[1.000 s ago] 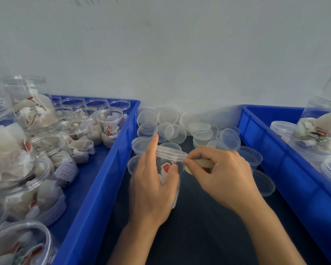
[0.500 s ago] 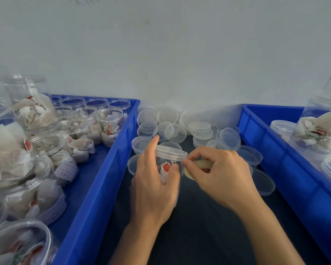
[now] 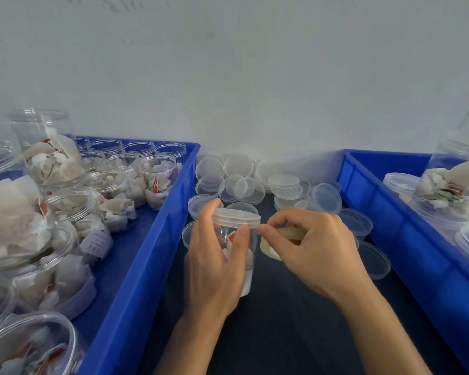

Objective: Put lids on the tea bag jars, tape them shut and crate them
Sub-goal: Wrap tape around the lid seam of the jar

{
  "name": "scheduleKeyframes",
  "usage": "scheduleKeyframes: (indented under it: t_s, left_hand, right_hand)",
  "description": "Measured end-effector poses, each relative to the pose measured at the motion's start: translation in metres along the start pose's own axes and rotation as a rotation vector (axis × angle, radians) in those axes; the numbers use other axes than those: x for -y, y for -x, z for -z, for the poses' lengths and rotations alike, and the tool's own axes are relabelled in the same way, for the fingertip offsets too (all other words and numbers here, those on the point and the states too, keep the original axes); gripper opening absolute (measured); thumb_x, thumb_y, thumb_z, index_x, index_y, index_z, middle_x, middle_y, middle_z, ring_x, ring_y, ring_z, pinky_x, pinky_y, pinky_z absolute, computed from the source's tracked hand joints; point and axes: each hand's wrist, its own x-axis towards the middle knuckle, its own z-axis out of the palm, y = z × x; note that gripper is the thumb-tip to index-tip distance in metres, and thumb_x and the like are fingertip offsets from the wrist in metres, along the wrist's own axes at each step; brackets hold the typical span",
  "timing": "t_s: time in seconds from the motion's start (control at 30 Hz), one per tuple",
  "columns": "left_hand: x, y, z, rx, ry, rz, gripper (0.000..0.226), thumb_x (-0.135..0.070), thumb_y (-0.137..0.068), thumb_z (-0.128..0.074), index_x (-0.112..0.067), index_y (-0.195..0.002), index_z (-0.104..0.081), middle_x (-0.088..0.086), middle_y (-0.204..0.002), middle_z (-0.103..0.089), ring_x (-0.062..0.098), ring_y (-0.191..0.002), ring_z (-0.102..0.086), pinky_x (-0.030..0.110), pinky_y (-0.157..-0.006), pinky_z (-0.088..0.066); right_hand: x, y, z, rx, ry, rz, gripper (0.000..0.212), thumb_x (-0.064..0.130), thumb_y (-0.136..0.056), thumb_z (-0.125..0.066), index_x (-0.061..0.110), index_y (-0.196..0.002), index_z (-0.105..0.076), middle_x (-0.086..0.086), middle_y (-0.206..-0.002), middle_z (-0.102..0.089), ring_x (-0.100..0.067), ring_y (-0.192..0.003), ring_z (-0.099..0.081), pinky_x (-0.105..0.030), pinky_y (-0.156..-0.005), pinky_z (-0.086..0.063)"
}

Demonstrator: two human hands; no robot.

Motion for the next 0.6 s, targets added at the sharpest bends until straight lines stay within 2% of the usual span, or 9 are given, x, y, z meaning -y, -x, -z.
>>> scheduleKeyframes:
  t_s: [0.1,0.23,0.37,0.47,0.6]
  left_hand:
    - [0.0005,-0.0001,0.0002,0.0,0.009,0.007,0.061,-0.065,-0.093,-0.047,-0.052,-0.151,-0.032,-0.025,-0.138,-0.051,0.0,-0.112,-0.061,0.01,-0.078,-0.048]
    - [-0.0002,0.0015,-0.0016,0.016,-0.021,-0.008,0.06,-0.065,-0.091,-0.041,-0.058,-0.15,-0.029,-0.032,-0.138,-0.045,-0.01,-0.112,-0.056,0.007,-0.075,-0.045]
    - [-0.0004,0.002,-0.0019,0.02,-0.02,-0.012,0.058,-0.063,-0.092,-0.04,-0.06,-0.149,-0.028,-0.033,-0.134,-0.045,-0.009,-0.11,-0.056,0.011,-0.076,-0.044]
    - [-0.0002,0.002,-0.0025,0.027,-0.026,-0.017,0.059,-0.064,-0.092,-0.039,-0.059,-0.15,-0.028,-0.036,-0.131,-0.042,-0.011,-0.111,-0.055,0.01,-0.077,-0.043]
    - [-0.0016,0.0011,-0.0014,0.026,-0.024,-0.021,0.06,-0.065,-0.092,-0.039,-0.057,-0.15,-0.028,-0.031,-0.137,-0.044,-0.011,-0.113,-0.054,0.009,-0.077,-0.044]
  right_hand:
    - [-0.0005,0.0005,0.0001,0.006,-0.006,0.001,0.019,0.068,-0.087,-0.064,0.049,-0.084,-0.067,0.027,-0.069,-0.067,-0.001,-0.074,-0.064,-0.027,-0.058,-0.045]
    - [0.0004,0.0004,-0.0015,-0.005,0.018,0.01,0.019,0.067,-0.089,-0.064,0.048,-0.083,-0.067,0.028,-0.07,-0.067,0.005,-0.074,-0.063,-0.023,-0.055,-0.042]
    - [0.0009,0.0011,-0.0028,-0.021,0.057,0.017,0.02,0.067,-0.088,-0.063,0.048,-0.084,-0.067,0.032,-0.072,-0.066,0.01,-0.079,-0.062,-0.02,-0.054,-0.039]
    - [0.0003,0.001,-0.0037,-0.021,0.064,0.022,0.022,0.069,-0.089,-0.061,0.048,-0.086,-0.068,0.029,-0.07,-0.067,0.008,-0.083,-0.063,-0.022,-0.056,-0.044]
    - [-0.0002,0.0006,-0.0052,-0.031,0.061,0.035,0.025,0.069,-0.088,-0.059,0.047,-0.087,-0.069,0.029,-0.069,-0.067,0.005,-0.083,-0.064,-0.026,-0.058,-0.051]
